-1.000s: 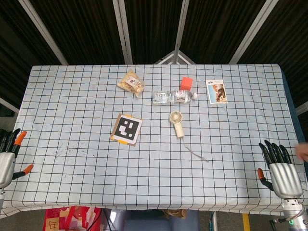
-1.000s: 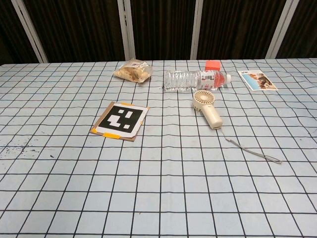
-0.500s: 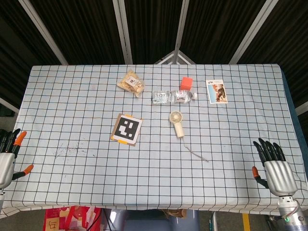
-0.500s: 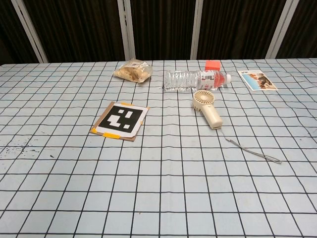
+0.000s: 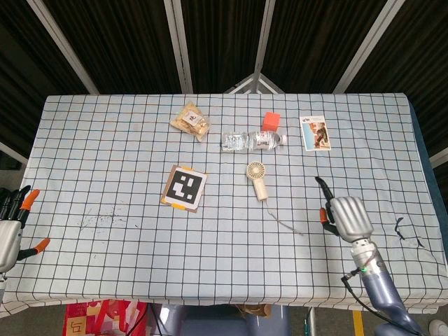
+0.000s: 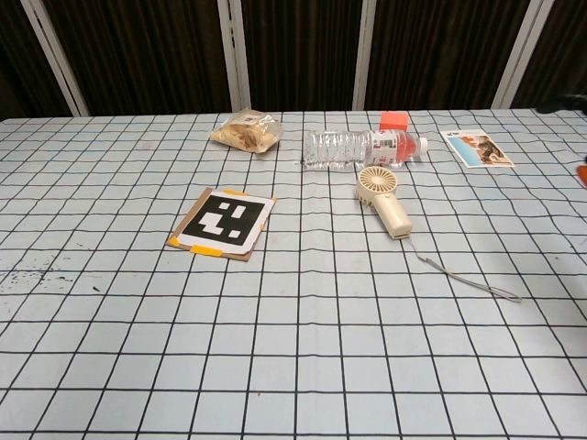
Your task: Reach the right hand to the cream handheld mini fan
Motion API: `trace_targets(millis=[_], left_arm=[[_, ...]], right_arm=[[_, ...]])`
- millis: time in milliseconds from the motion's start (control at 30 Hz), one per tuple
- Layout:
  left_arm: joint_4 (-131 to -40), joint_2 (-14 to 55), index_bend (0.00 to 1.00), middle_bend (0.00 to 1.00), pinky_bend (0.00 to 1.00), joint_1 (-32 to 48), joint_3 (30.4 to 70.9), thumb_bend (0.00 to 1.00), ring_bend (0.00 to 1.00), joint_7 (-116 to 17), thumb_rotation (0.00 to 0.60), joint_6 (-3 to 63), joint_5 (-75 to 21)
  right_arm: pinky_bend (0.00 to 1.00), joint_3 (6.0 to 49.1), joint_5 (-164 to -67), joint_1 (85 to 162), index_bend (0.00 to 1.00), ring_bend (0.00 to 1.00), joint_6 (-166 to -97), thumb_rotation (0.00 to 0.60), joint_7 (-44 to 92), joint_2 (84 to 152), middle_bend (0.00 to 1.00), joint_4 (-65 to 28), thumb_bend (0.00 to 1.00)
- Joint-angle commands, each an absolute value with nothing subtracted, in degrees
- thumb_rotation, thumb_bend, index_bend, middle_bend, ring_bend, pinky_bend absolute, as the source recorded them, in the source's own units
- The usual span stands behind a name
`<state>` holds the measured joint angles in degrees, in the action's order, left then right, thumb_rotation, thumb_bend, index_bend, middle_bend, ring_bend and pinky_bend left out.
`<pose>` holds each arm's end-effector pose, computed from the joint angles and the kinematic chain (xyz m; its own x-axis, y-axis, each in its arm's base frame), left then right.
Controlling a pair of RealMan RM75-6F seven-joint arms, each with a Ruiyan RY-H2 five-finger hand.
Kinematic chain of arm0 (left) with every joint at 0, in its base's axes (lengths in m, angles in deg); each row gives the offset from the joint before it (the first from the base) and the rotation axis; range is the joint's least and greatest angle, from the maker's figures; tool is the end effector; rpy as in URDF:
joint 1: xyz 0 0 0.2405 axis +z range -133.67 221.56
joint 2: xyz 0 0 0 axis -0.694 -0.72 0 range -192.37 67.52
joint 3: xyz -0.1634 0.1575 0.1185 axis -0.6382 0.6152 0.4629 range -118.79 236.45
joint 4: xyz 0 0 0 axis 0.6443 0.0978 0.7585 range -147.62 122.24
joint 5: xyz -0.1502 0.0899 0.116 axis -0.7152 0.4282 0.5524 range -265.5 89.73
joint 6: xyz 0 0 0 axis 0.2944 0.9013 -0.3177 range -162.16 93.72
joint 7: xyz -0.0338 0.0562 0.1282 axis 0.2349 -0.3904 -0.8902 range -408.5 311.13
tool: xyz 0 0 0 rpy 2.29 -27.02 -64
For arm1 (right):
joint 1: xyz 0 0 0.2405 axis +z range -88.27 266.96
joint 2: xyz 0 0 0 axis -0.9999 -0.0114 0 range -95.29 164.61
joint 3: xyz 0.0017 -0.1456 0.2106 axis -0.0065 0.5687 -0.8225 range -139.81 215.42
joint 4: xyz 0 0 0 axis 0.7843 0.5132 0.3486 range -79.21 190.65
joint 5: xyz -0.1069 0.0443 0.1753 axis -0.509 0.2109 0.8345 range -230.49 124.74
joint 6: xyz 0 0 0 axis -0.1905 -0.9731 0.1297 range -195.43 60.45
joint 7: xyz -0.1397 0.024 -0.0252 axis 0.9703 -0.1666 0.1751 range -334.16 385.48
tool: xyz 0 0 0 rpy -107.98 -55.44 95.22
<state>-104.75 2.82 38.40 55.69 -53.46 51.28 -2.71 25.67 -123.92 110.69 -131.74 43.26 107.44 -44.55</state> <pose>-0.3091 0.1857 0.1557 0.4559 -0.0139 0.8899 0.8899 -0.0062 -0.4560 -0.2239 -0.2784 0.0813 0.3673 -0.1737 0.9137 -0.9273 -0.1452 0.3451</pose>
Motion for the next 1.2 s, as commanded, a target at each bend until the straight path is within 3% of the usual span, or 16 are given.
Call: trace_targets(millis=[33,500,1200], left_arm=[[-104.81,2.56,0.00,0.00,0.00,38.34,55.68,0.09,0.00,-52.88,0.600,50.84,-3.13],[-105.12,1.39,0.00,0.00,0.00,37.56,55.42,0.09,0.00,-50.19,0.600,48.46,-4.58],[-105.80,1.29,0.00,0.00,0.00,36.75,55.26,0.09,0.00,-50.21,0.600,47.03,-5.39]], right_arm=[[0.79,23.42,-117.01,116.09,0.00,0.89,-126.59,0.600,48.65,113.05,0.85,-43.08,0.77],[0.79,22.91,-102.94,125.81,0.00,0.90,-121.47,0.600,56.99,125.70,0.85,-33.27,0.81],[0.79,23.52,-97.39,129.41,0.00,0.90,-121.03,0.600,55.86,129.28,0.85,-28.14,0.82]])
